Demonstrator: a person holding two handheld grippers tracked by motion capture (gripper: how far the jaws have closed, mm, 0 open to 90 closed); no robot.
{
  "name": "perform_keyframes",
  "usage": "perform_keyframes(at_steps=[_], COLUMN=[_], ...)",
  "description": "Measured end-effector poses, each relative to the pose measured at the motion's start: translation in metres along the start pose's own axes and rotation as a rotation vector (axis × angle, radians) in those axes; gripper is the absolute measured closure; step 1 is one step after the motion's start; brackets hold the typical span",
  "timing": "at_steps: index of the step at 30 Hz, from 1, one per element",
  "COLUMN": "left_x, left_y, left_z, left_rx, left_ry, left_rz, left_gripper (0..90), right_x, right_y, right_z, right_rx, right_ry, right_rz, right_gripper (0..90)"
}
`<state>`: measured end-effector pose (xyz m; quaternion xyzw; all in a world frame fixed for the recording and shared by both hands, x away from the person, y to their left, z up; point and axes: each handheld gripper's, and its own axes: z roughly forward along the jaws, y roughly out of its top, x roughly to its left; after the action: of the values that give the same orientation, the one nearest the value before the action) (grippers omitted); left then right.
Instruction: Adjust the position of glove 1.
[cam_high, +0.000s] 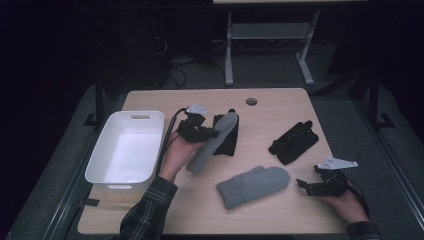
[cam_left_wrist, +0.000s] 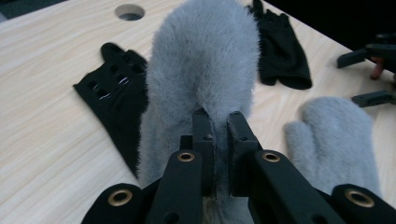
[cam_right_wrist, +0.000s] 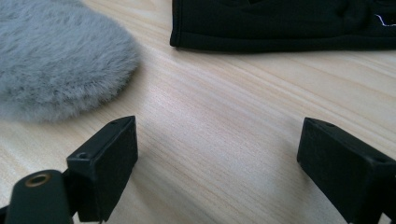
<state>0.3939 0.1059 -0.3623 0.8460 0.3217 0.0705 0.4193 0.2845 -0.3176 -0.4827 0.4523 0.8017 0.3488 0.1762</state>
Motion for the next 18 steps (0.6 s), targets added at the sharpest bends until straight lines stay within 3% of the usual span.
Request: perform_keyframes(at_steps=[4, 8, 18], left_x=[-0.012, -0.021, -0.056], left_y=[0.002, 0.003, 0.009], left_z=[0.002, 0.006, 0.015], left_rx=[0.008, 0.002, 0.014], left_ry=[-0.048, -0.071, -0.157], left_rz=[0.029, 0.032, 0.092], left_gripper=[84.3, 84.2, 84.3], right_x=[0.000, 0.000, 0.000], right_y=[0.000, 0.000, 0.000], right_z=[0.000, 0.000, 0.000], right_rx=[-0.001, -0.001, -0.001], right_ry=[0.000, 0.000, 0.000], right_rz=[-0.001, -0.001, -0.002], right_gripper=[12.2, 12.2, 12.2])
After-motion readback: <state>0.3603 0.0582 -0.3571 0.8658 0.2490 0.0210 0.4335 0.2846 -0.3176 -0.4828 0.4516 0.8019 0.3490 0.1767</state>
